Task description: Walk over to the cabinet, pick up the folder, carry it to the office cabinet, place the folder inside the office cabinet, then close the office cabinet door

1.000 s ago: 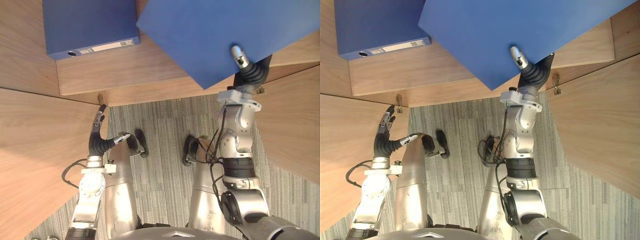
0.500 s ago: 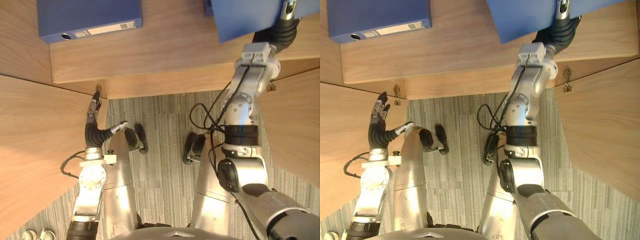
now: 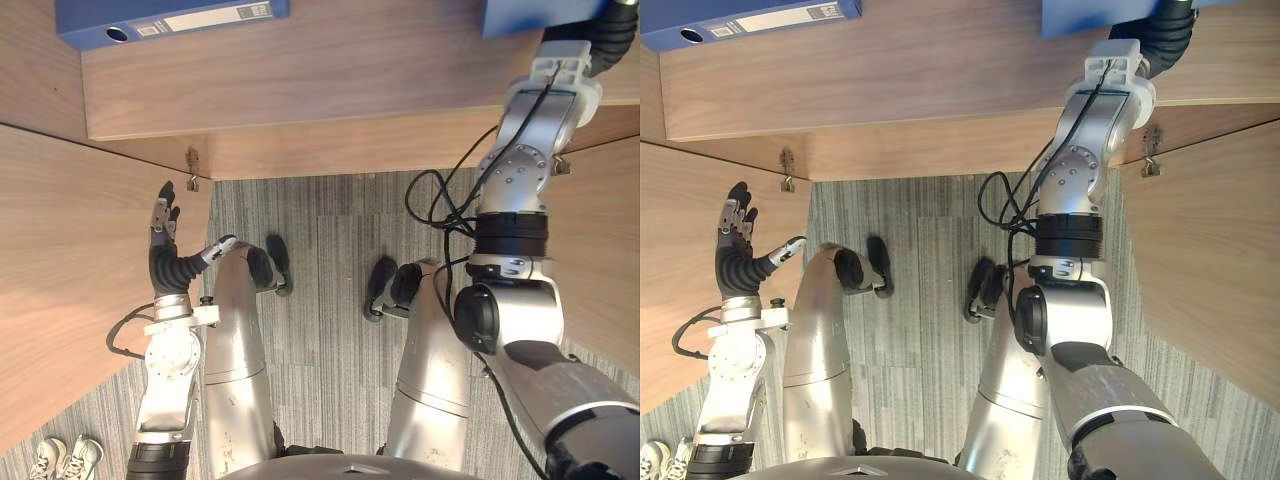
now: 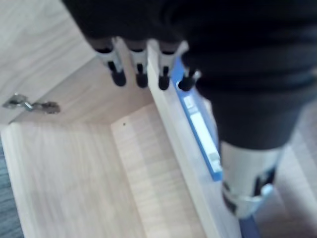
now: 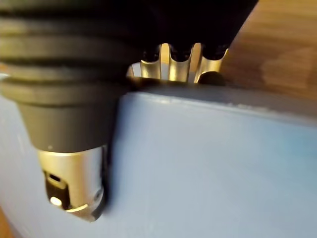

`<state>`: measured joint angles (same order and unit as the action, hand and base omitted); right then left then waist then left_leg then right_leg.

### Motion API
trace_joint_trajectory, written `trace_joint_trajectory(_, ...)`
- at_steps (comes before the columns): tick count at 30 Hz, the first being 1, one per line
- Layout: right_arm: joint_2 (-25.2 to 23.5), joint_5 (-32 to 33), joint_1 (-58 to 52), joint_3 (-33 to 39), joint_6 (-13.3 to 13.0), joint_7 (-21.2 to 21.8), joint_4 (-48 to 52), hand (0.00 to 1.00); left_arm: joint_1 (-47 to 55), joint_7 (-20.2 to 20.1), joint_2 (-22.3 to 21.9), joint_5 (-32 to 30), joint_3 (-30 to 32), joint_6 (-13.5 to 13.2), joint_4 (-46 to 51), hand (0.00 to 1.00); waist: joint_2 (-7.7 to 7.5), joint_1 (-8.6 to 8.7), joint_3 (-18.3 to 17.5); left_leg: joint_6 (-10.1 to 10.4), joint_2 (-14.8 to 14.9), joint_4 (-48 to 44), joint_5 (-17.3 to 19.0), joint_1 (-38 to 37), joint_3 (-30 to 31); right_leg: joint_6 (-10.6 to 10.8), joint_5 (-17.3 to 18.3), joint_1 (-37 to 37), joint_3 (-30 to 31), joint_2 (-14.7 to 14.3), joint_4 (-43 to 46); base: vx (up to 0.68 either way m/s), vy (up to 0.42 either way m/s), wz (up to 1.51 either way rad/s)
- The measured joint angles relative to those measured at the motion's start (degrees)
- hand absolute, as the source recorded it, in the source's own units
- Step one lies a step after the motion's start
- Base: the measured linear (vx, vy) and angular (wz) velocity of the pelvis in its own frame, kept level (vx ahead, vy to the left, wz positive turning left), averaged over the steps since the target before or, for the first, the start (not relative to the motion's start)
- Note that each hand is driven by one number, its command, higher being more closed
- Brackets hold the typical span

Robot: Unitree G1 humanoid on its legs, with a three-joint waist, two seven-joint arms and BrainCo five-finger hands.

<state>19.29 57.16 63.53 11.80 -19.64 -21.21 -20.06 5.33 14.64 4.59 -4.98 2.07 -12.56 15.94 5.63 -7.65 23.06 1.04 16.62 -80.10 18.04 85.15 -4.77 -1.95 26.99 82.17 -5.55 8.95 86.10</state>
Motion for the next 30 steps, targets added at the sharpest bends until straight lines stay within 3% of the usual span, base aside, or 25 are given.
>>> trace_joint_trajectory(6, 4.0, 1.0, 6.4, -6.7, 2.4, -1.2, -3.7, 1.0, 1.3, 0.0, 0.0, 0.4, -0.7, 0.2, 0.0, 0.0, -0.01, 0.41, 0.0, 0.5, 0.1, 1.5, -0.6, 0.5, 0.4, -0.1, -0.1, 0.2, -1.0, 0.0, -1.3, 0.0, 0.0, 0.0)
trace_joint_trajectory(12, 4.9, 1.0, 9.6, -11.4, 3.7, -2.8, -5.7, 1.0, 1.9, 0.0, -0.1, 0.4, -1.2, 1.8, -1.0, 0.0, -0.03, 2.06, 0.0, 1.0, 0.1, 2.5, -1.9, 1.7, 1.2, -0.7, -0.8, 1.0, -2.1, 0.0, -1.9, 0.0, 0.0, 0.0)
trace_joint_trajectory(22, 6.1, 1.6, 15.4, -15.0, 5.1, -4.1, -9.8, 1.0, 2.1, 0.2, -0.1, 0.4, -2.3, 2.8, -1.5, 0.0, -0.07, 1.97, 0.0, 2.1, 0.1, 7.7, -6.1, 1.8, 2.0, -1.8, -2.8, 1.0, -4.9, 0.0, -5.4, -0.01, -0.014, 0.02)
trace_joint_trajectory(23, 6.2, 2.0, 16.5, -15.1, 5.1, -4.3, -10.2, 0.0, 2.1, 0.2, -0.1, 0.4, -2.4, 2.8, -1.5, 0.0, -0.08, 1.92, 0.0, 2.3, 0.1, 8.3, -6.5, 1.8, 2.1, -1.8, -3.0, 1.0, -5.1, 0.0, -5.7, -0.01, -0.008, 0.06)
trace_joint_trajectory(30, 6.3, 4.4, 18.7, -15.1, 5.1, -5.2, -10.3, 0.0, 2.2, 1.3, -0.1, 0.4, -2.5, 3.5, -2.0, 0.0, -0.09, 1.03, 0.0, 2.2, 0.1, 9.7, -7.8, 2.1, 2.8, -2.5, -3.6, 0.5, -6.2, 0.0, -7.3, 0.0, 0.007, 0.03)
